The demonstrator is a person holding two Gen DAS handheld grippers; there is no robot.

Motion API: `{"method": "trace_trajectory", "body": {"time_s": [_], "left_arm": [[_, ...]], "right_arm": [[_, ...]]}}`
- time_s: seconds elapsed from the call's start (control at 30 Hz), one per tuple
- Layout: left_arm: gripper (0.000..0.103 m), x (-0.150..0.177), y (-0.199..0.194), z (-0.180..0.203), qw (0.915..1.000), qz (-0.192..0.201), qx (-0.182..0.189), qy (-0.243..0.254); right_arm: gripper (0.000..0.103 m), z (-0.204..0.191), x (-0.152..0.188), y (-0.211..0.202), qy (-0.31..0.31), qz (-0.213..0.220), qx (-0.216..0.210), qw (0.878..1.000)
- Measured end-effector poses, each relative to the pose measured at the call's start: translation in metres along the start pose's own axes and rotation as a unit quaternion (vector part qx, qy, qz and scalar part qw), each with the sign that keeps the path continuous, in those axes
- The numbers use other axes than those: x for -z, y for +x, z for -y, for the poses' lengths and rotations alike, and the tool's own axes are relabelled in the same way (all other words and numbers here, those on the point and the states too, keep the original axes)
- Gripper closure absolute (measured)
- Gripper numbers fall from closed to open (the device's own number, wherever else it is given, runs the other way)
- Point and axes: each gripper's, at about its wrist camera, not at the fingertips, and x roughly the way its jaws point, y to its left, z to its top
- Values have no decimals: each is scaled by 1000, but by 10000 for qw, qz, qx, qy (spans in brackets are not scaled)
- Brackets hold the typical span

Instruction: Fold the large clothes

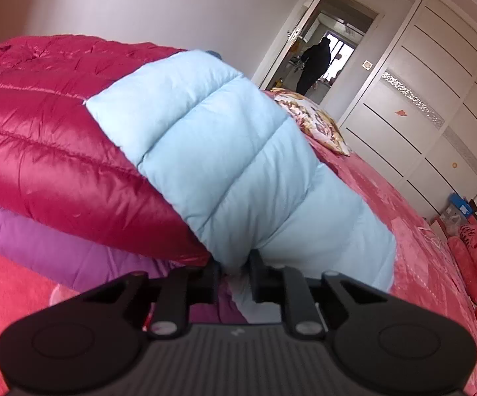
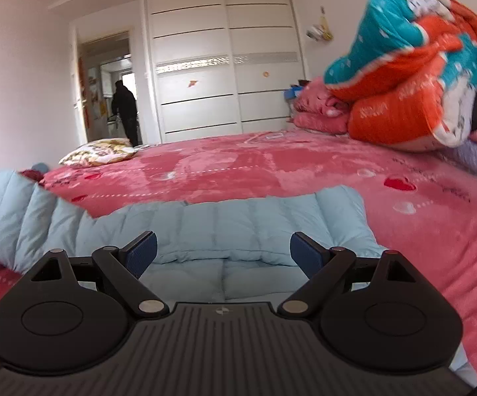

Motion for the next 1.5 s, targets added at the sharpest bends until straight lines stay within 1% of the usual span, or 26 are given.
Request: {"method": "trace_trajectory", "body": {"time_s": [0.2, 0.3, 0.4, 0.5, 0.6, 0.73, 0.83, 0.9, 0.97, 1.0, 1.1, 1.17, 1.2, 1.23, 1.27, 1.33, 1.37, 1.4, 1.43, 1.47, 1.5], "left_arm": [[100, 1, -13, -2, 9998, 99, 118, 150], [102, -4, -23, 6, 9988, 254, 297, 285], [102, -9, -32, 24, 9964, 406, 484, 558], [102, -13, -39, 43, 9938, 465, 737, 691], [102, -13, -45, 71, 9891, 526, 1016, 922], [102, -2, -52, 119, 9792, 535, 1469, 1296], [102, 15, -56, 160, 9661, 497, 1863, 1717], [102, 36, -59, 193, 9526, 424, 2144, 2115], [102, 62, -61, 221, 9369, 319, 2367, 2552], [102, 77, -60, 236, 9276, 250, 2477, 2784], [101, 128, -62, 268, 8925, -12, 2836, 3506], [99, 164, -57, 285, 8681, -360, 3067, 3886], [99, 176, -53, 290, 8614, -523, 3119, 3974], [99, 188, -47, 293, 8569, -690, 3137, 4031], [96, 200, -42, 293, 8534, -865, 3144, 4066], [89, 217, -39, 288, 8481, -1089, 3210, 4073], [79, 222, -40, 284, 8470, -1122, 3234, 4068], [67, 224, -40, 280, 8472, -1126, 3247, 4052], [61, 225, -41, 274, 8480, -1154, 3268, 4010], [52, 226, -42, 269, 8474, -1192, 3321, 3967], [40, 227, -43, 267, 8442, -1240, 3397, 3958]], "right_arm": [[0, 14, 4, 3, 362, -97, 112, 9992], [0, 19, 4, 4, 504, -139, 135, 9985], [0, 23, 3, 7, 574, -145, 146, 9981], [0, 25, 1, 7, 638, -114, 145, 9978], [0, 30, 0, 5, 760, -39, 171, 9970], [0, 43, -3, 0, 1053, 98, 295, 9940], [0, 58, -4, 0, 1320, 138, 426, 9902], [0, 69, -4, -2, 1539, 177, 536, 9865], [0, 81, -3, -3, 1772, 190, 648, 9818], [0, 87, -2, -3, 1914, 193, 705, 9788], [0, 104, 3, -7, 2341, 218, 875, 9680], [0, 111, 6, -8, 2533, 219, 981, 9621], [0, 114, 7, -9, 2624, 215, 1020, 9593], [0, 116, 9, -9, 2687, 207, 1048, 9573], [0, 117, 10, -9, 2748, 191, 1066, 9554], [0, 116, 11, -9, 2825, 170, 1041, 9535], [0, 115, 12, -9, 2828, 166, 1026, 9535], [0, 112, 13, -9, 2816, 155, 1012, 9540], [0, 113, 12, -7, 2817, 134, 998, 9542], [0, 111, 12, -6, 2821, 112, 970, 9544], [0, 110, 14, -7, 2828, 97, 948, 9544]]}}
